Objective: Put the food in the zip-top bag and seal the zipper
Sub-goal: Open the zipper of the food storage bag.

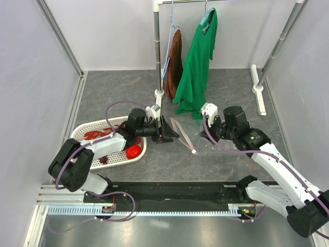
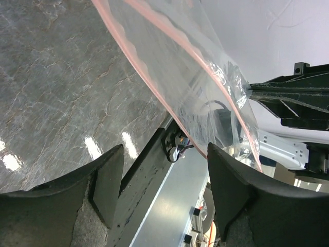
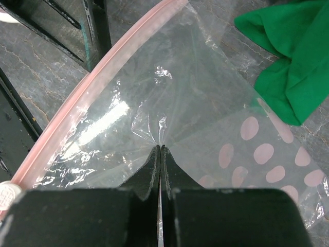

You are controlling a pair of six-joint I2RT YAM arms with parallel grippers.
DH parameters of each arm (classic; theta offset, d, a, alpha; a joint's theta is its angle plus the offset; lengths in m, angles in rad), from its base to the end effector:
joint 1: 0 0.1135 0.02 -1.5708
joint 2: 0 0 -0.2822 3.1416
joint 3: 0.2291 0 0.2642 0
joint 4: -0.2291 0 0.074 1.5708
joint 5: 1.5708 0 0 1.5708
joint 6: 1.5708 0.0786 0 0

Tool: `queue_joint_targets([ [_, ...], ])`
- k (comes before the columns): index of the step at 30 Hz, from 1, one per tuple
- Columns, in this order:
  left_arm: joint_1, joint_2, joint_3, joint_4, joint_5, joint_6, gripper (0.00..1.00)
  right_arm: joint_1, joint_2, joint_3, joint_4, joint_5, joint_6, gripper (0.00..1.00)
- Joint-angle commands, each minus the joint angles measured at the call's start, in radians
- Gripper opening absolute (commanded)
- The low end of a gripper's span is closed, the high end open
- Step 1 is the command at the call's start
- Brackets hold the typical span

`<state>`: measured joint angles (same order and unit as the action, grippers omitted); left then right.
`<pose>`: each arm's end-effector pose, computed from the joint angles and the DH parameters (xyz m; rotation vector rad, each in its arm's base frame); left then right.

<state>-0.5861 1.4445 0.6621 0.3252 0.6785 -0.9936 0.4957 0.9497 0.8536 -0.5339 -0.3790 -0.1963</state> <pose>0.2481 -0.2239 0.1949 0.0294 2.3544 -1.5881 0.1942 0.1380 0.2914 -0.9476 1.9961 0.5839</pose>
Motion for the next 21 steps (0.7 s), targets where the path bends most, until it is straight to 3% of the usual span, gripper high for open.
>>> queue_joint_targets([
  [1, -0.004, -0.027, -0.013, 0.02, -0.02, 0.009, 0.72, 0.004, -0.017, -0.005, 0.023, -0.004, 0.006, 0.0],
  [8, -0.006, 0.028, 0.043, -0.02, -0.048, -0.01, 0.69, 0.006, -0.071, -0.004, 0.028, -0.13, 0.024, 0.0],
  [11, -0.006, 0.065, 0.094, -0.023, -0.039, -0.02, 0.61, 0.009, -0.088, -0.007, 0.032, -0.147, 0.04, 0.0],
  [13, -0.006, 0.077, 0.125, -0.021, -0.025, -0.025, 0.44, 0.009, -0.091, -0.013, 0.035, -0.144, 0.038, 0.0],
  [14, -0.006, 0.076, 0.134, -0.021, -0.01, -0.022, 0.27, 0.01, -0.089, -0.016, 0.034, -0.138, 0.038, 0.0],
  [16, -0.004, 0.06, 0.157, -0.043, 0.001, -0.002, 0.06, 0.012, -0.072, -0.015, 0.029, -0.127, 0.043, 0.0],
  [18, -0.006, 0.015, 0.182, -0.171, -0.017, 0.042, 0.02, 0.01, -0.046, 0.01, -0.02, -0.114, 0.067, 0.19],
  [19, -0.006, -0.001, 0.2, -0.214, -0.029, 0.082, 0.02, 0.01, -0.025, 0.05, -0.035, -0.103, 0.08, 0.45],
  [21, -0.011, -0.051, 0.211, -0.328, -0.072, 0.111, 0.02, 0.009, -0.008, 0.097, -0.066, -0.058, 0.145, 0.7],
])
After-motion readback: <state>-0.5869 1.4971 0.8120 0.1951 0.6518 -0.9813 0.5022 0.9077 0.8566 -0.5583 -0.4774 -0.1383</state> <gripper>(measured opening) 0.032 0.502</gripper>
